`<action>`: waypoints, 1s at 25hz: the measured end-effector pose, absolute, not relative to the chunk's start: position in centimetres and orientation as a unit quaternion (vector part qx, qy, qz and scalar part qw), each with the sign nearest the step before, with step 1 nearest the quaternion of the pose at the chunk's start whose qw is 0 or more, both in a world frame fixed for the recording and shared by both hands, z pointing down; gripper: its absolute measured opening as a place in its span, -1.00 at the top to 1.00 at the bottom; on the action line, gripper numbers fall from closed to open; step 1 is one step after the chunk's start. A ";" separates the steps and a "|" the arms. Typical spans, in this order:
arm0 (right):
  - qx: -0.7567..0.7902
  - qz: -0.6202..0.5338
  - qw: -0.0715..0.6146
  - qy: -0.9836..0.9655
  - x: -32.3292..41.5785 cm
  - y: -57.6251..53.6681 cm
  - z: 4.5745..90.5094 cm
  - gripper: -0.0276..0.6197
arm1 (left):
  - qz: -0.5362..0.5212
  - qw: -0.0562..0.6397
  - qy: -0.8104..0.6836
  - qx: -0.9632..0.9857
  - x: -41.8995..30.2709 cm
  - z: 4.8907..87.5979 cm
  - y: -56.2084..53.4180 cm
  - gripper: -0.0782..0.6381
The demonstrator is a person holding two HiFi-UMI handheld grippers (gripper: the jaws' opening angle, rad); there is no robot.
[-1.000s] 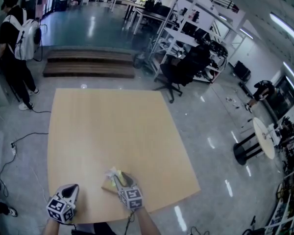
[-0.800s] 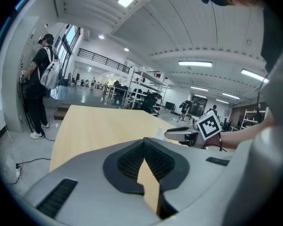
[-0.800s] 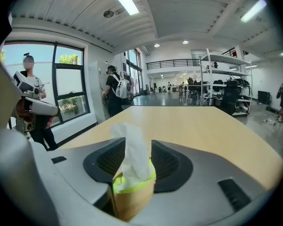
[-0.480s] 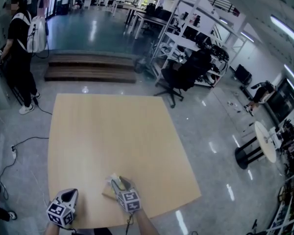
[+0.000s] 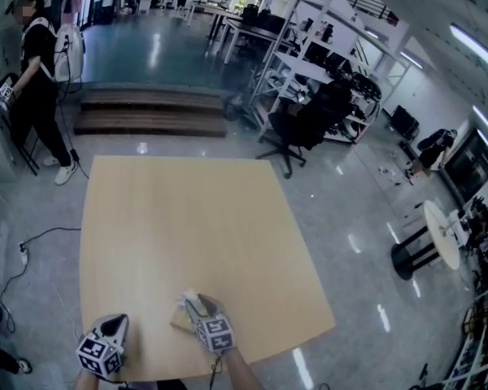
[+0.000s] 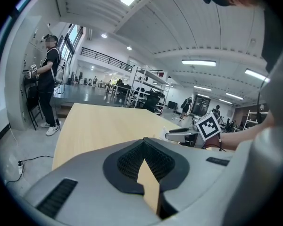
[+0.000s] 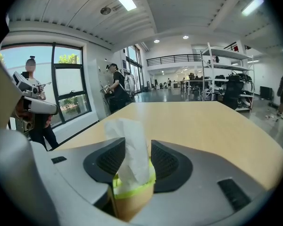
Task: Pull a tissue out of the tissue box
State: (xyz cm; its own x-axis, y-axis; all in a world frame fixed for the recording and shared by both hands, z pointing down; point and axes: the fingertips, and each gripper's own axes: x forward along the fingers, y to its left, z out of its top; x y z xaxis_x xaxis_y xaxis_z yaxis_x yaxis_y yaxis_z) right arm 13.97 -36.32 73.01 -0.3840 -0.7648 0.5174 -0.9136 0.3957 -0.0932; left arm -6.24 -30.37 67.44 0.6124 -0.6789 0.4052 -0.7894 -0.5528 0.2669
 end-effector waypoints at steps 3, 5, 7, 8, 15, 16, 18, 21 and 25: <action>0.519 0.187 0.201 -0.809 14.1 -36.0 73.1 0.39 | 0.129 0.216 -0.420 0.872 -6.2 67.5 -30.2 0.76; 0.521 0.186 0.201 -0.808 14.3 -35.9 73.1 0.47 | 0.129 0.216 -0.420 0.872 -6.1 67.6 -30.2 0.76; 0.525 0.183 0.200 -0.807 14.6 -35.8 73.1 0.52 | 0.129 0.216 -0.420 0.872 -6.0 67.7 -30.1 0.76; 0.526 0.182 0.200 -0.806 14.7 -35.8 73.1 0.58 | 0.129 0.217 -0.420 0.872 -5.9 67.8 -30.1 0.76; 0.539 0.169 0.207 -0.799 15.1 -35.6 73.2 0.75 | 0.127 0.216 -0.417 0.874 -5.7 67.8 -30.1 0.76; 0.540 0.167 0.209 -0.798 15.1 -35.6 73.2 0.75 | 0.127 0.216 -0.416 0.874 -5.7 67.8 -30.2 0.76; 0.542 0.163 0.210 -0.797 15.2 -35.5 73.3 0.76 | 0.127 0.217 -0.415 0.875 -5.7 67.9 -30.1 0.76; 0.545 0.165 0.210 -0.795 15.4 -35.3 73.0 0.84 | 0.126 0.216 -0.414 0.875 -5.6 67.8 -30.0 0.76; 0.547 0.172 0.208 -0.793 15.1 -35.2 73.2 0.87 | 0.126 0.216 -0.413 0.876 -5.9 67.8 -30.0 0.76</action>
